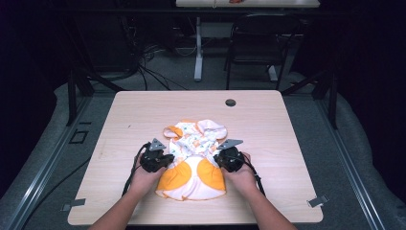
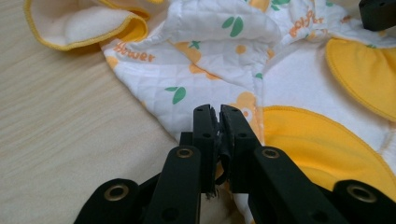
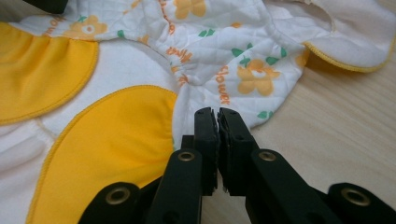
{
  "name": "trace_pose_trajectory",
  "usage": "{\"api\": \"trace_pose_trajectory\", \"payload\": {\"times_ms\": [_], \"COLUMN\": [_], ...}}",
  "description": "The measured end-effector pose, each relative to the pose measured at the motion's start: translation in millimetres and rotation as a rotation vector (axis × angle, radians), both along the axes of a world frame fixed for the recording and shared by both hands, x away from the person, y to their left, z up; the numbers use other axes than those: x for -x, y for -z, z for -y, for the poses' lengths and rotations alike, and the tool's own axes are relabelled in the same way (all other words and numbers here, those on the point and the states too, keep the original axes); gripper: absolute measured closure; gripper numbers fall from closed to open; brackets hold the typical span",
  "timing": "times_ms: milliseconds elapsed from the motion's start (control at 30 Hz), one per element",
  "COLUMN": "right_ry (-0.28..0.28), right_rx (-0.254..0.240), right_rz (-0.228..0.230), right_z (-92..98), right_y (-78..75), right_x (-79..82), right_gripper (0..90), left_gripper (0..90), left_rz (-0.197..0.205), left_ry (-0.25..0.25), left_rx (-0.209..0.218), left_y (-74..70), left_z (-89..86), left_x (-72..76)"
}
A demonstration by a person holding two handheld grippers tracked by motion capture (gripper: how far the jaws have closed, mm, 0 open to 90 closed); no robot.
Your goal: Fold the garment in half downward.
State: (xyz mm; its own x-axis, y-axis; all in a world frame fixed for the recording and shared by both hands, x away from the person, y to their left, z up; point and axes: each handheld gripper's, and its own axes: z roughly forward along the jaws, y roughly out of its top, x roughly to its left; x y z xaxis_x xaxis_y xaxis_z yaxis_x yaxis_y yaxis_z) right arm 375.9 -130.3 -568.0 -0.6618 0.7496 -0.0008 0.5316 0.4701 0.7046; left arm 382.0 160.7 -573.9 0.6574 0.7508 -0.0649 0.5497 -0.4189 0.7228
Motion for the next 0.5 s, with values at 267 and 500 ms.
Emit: {"api": "trace_pose_trajectory", "payload": {"times_ms": [267,500], "right_ry": [-0.008,-0.032], "right_rx": [0.006,0.018], "right_rz": [-0.028,-0.01], "right_z": [-0.1,0.0], "right_y": [7.9,8.3], "right_x": [-2.5,8.8], "right_gripper": [84.8,85.4], "left_gripper": [86.9,87.1], "left_rz": [-0.006,0.005], "left_ry": [0.027,0.049], "left_rx": [-0.032,-0.036], "left_y": [4.3,5.0], "left_z": [2.7,1.4], "left_x": [5.0,16.0]}}
